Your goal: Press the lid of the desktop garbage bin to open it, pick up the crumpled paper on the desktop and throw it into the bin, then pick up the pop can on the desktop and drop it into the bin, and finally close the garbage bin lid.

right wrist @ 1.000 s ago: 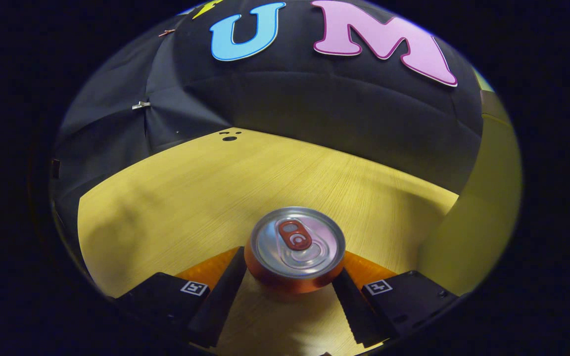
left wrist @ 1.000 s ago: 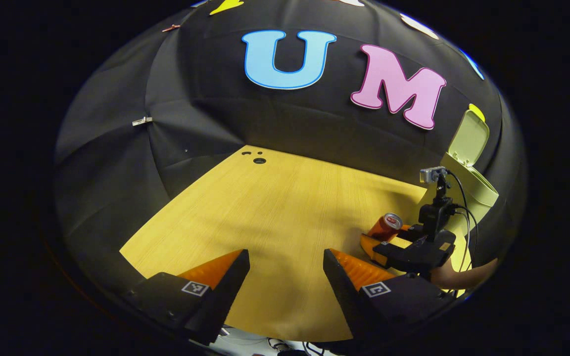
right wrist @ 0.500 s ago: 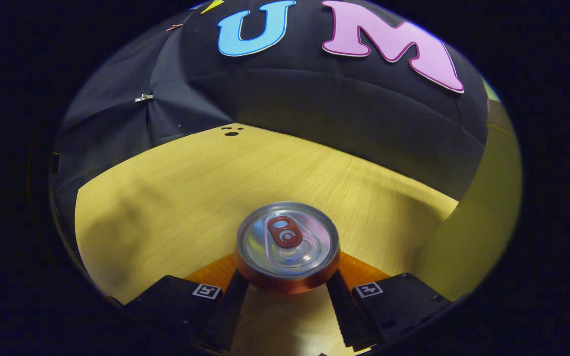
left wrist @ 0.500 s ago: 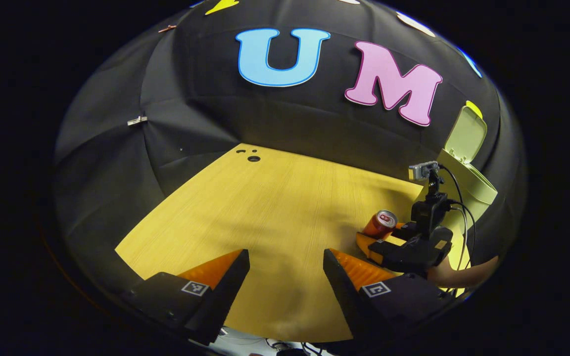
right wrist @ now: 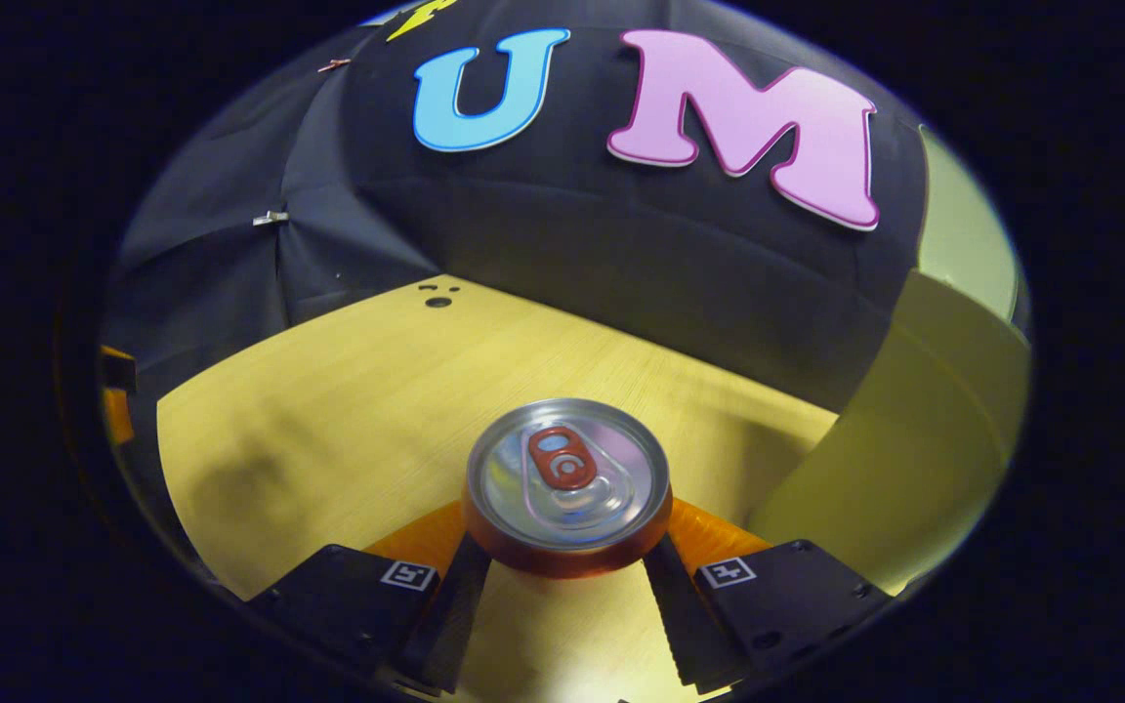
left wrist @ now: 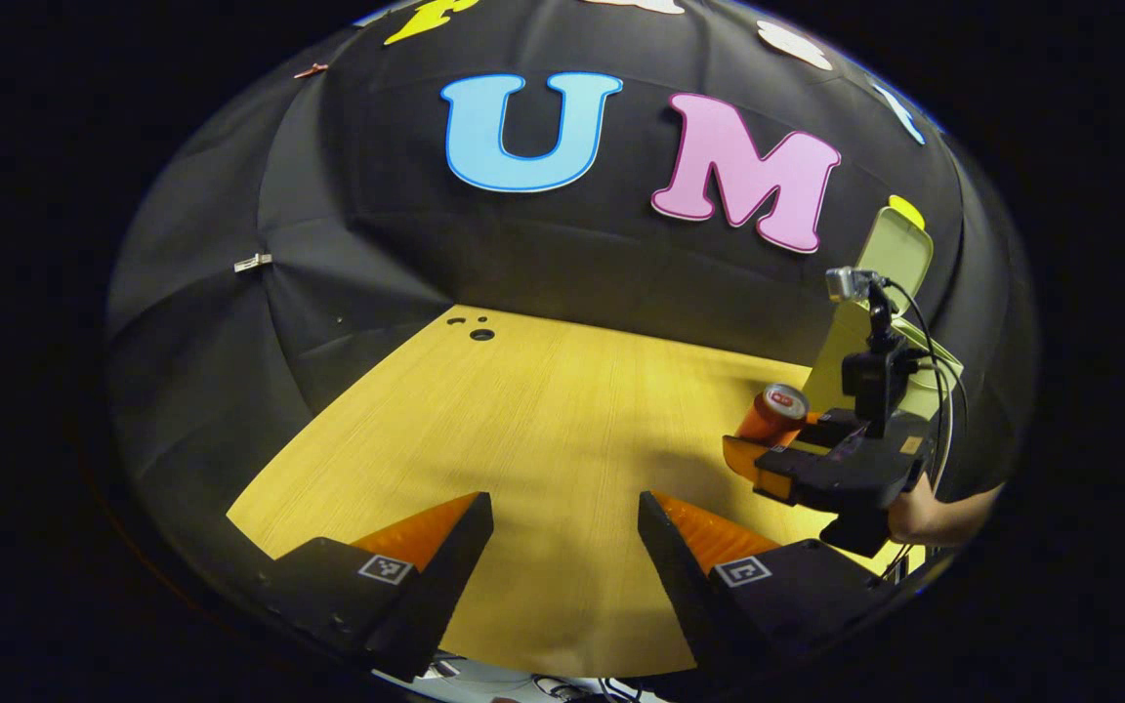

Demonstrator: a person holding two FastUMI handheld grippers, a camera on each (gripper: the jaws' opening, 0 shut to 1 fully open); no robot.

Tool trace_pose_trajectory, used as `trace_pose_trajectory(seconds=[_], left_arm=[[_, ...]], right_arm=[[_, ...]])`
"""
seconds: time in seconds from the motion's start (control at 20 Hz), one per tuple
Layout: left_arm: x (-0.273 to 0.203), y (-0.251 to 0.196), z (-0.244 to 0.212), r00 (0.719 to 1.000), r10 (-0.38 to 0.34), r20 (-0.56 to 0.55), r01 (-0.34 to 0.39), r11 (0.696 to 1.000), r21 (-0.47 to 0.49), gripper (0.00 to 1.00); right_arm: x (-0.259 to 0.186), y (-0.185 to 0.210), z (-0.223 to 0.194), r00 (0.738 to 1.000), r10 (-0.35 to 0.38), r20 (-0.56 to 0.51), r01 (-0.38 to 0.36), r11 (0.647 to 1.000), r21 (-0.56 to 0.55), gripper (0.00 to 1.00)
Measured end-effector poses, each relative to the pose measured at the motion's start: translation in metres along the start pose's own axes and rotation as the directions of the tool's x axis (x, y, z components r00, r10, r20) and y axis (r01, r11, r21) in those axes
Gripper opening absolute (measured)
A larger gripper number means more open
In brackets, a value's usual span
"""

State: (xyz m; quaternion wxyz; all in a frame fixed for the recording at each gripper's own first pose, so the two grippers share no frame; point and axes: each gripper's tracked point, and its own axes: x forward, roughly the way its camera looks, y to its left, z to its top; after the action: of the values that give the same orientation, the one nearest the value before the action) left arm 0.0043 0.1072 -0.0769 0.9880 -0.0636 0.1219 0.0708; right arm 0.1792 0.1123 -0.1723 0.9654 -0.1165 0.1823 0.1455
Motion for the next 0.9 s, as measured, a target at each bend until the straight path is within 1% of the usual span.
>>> trace_pose_trajectory(seconds=[0.2, 0.25, 0.35, 0.45, 0.55, 0.75, 0.9], left_arm=[[-0.013, 0.003, -0.010, 1.000, -0.022, 0.016, 0.023, 0.998, -0.059, 0.96], [-0.017, 0.004, -0.011, 0.999, -0.025, 0.025, 0.026, 0.997, -0.068, 0.97], [-0.026, 0.006, -0.009, 0.998, -0.023, 0.061, 0.026, 0.999, -0.044, 0.96], [-0.033, 0.000, -0.007, 0.995, -0.045, 0.090, 0.045, 0.999, 0.001, 0.96], [-0.039, -0.007, -0.005, 0.991, -0.074, 0.109, 0.071, 0.997, 0.030, 0.96], [-0.045, -0.022, -0.006, 0.988, -0.099, 0.120, 0.095, 0.995, 0.037, 0.96], [-0.042, -0.033, -0.006, 0.988, -0.101, 0.118, 0.096, 0.994, 0.054, 0.96]], right_arm=[[-0.048, -0.014, 0.040, 0.997, -0.050, 0.064, 0.050, 0.999, 0.003, 0.82], [-0.059, -0.017, 0.050, 0.995, -0.060, 0.080, 0.060, 0.998, 0.007, 0.82], [-0.083, -0.025, 0.069, 0.990, -0.087, 0.109, 0.086, 0.996, 0.009, 0.82], [-0.106, -0.031, 0.086, 0.985, -0.113, 0.128, 0.112, 0.994, 0.017, 0.82], [-0.127, -0.036, 0.106, 0.977, -0.132, 0.170, 0.128, 0.991, 0.031, 0.82], [-0.154, -0.048, 0.138, 0.964, -0.138, 0.226, 0.130, 0.990, 0.052, 0.82], [-0.166, -0.068, 0.162, 0.954, -0.134, 0.268, 0.119, 0.990, 0.069, 0.82]])
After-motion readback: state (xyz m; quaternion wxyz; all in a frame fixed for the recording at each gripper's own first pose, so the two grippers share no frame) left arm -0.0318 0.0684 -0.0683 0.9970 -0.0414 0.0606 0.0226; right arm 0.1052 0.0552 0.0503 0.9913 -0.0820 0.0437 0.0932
